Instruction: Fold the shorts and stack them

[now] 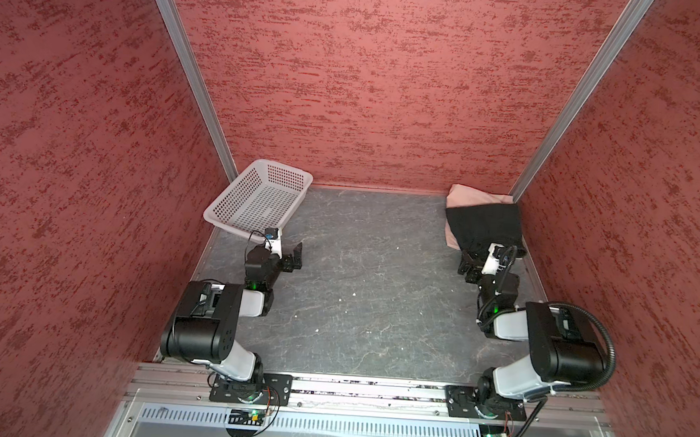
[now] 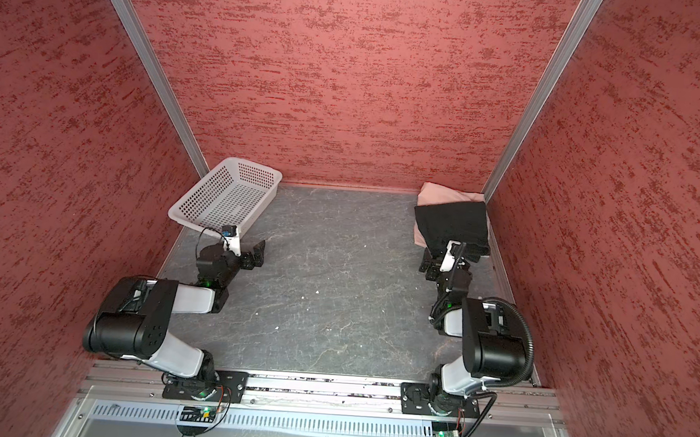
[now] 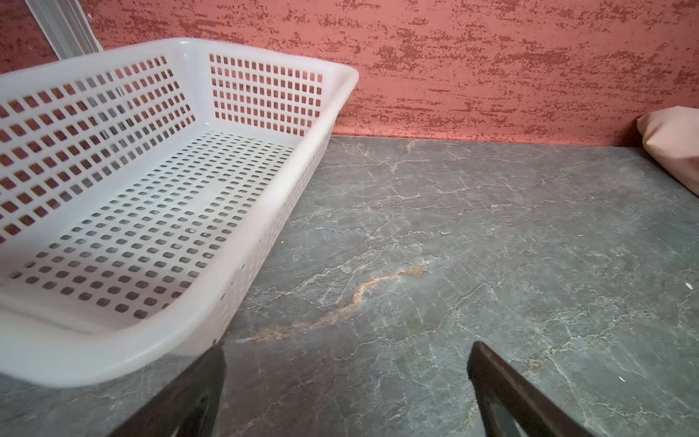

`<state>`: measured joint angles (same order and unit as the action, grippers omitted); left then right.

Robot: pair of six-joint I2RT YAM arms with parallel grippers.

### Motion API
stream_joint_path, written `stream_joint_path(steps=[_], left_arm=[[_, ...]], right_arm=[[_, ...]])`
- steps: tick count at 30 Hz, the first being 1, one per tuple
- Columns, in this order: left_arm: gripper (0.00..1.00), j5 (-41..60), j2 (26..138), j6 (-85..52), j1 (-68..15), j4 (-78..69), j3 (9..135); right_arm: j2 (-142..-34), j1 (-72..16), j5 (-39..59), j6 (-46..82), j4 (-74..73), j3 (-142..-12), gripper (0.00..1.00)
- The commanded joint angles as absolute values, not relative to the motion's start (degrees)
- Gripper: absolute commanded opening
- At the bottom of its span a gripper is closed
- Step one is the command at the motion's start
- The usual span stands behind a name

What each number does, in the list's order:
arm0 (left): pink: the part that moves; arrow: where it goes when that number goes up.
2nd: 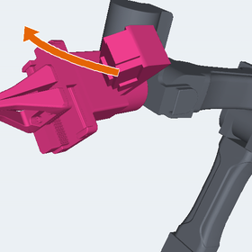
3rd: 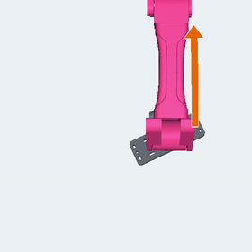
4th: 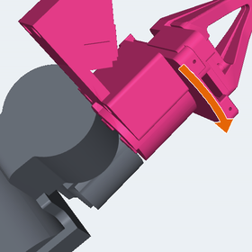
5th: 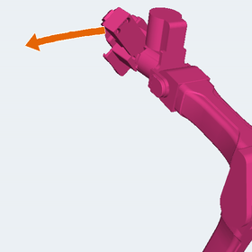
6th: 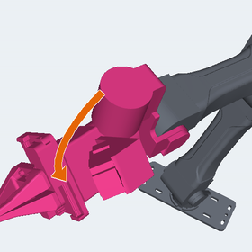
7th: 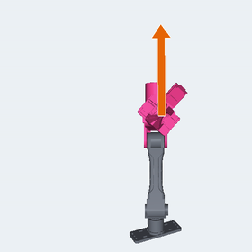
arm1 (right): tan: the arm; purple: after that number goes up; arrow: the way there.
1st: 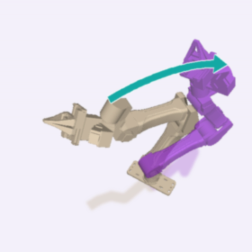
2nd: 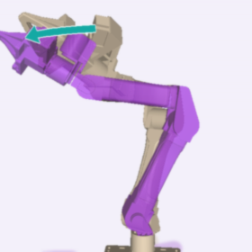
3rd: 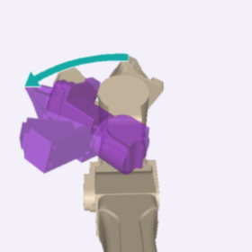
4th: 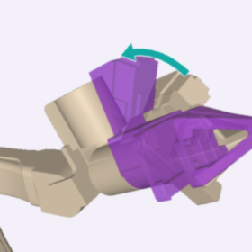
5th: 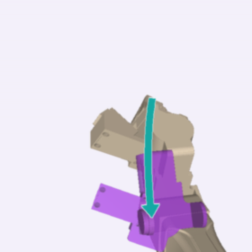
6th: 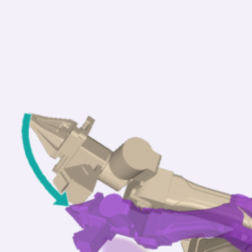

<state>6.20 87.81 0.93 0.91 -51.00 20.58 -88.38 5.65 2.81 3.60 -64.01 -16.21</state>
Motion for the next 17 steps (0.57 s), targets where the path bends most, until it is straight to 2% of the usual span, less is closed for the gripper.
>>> stream_joint_path(steps=[1, 17], left_arm=[[0.99, 8.6, 87.9, 0.9, 3.4, -51.2, 21.8], [0.99, 9.2, 87.8, 0.7, 3.7, -50.6, 22.1]], right_arm=[[-88.1, 5.4, 3.4, 2.3, -64.6, -16.5, 0.99], [-88.1, 5.4, 3.5, 2.3, -64.5, -16.6, 0.99]])
